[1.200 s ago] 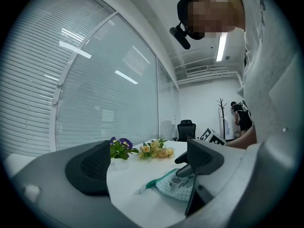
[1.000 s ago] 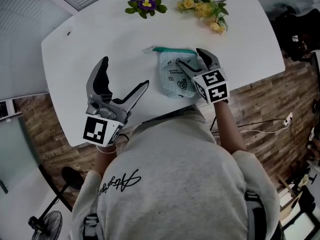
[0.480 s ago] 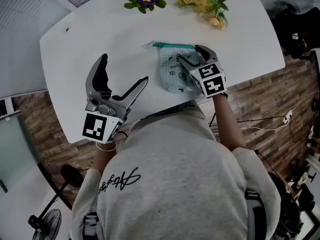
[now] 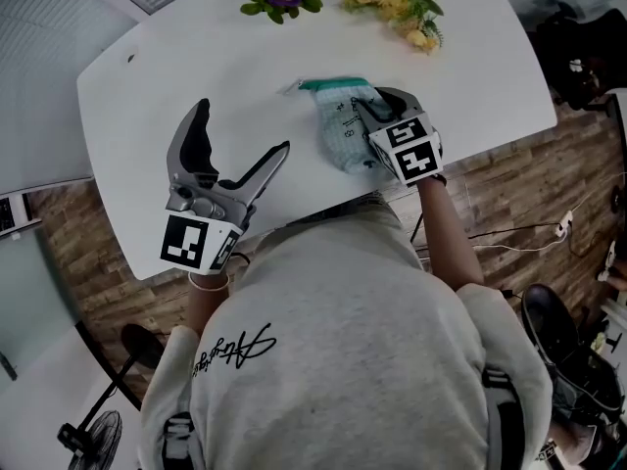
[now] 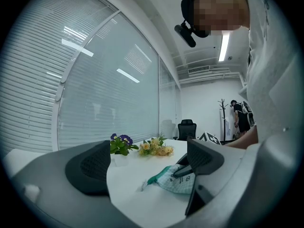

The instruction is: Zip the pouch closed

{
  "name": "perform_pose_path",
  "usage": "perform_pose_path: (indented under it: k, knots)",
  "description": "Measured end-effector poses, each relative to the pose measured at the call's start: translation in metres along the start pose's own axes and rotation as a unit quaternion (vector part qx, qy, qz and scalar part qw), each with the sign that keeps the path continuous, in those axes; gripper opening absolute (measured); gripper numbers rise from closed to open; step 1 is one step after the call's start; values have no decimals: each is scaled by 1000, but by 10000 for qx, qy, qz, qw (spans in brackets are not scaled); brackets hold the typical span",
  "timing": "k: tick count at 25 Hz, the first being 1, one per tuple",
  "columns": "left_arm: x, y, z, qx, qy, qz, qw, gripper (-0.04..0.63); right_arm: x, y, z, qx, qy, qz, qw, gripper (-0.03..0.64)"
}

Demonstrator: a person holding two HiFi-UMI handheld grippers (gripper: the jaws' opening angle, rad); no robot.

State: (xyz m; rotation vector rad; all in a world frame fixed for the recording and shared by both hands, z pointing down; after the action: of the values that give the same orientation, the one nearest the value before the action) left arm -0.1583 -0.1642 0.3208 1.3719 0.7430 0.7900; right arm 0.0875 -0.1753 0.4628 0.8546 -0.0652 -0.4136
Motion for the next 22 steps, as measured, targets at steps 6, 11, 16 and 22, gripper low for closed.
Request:
perform_pose_path:
  k: [6, 11, 16, 22]
  knots:
    - [-2, 2, -4, -36, -70, 11, 10000, 486, -2, 0, -1, -11, 81, -201, 9998, 91]
    - [-10, -1, -10, -17, -203, 52, 9998, 485, -3, 0, -1, -3, 144, -234, 9996, 66]
    - [-10, -5, -10, -23, -206, 108, 9997, 486, -3, -2, -5, 206, 69, -2, 9998, 61]
    - [-11, -4, -9, -96, -205, 130, 9997, 486, -4, -9, -11, 616, 31, 36, 9981, 57]
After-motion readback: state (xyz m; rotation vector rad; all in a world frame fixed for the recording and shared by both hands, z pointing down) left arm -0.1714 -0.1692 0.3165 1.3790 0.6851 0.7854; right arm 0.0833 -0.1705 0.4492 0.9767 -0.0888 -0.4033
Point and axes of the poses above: the fingertips, and each gripper's own axes: z forward along the fingers, x to its right, y out of its underside, the point moved 6 cm from there along -z, backward along the fingers, and after that the axes turned 3 degrees about y, right-handed, at the moved point
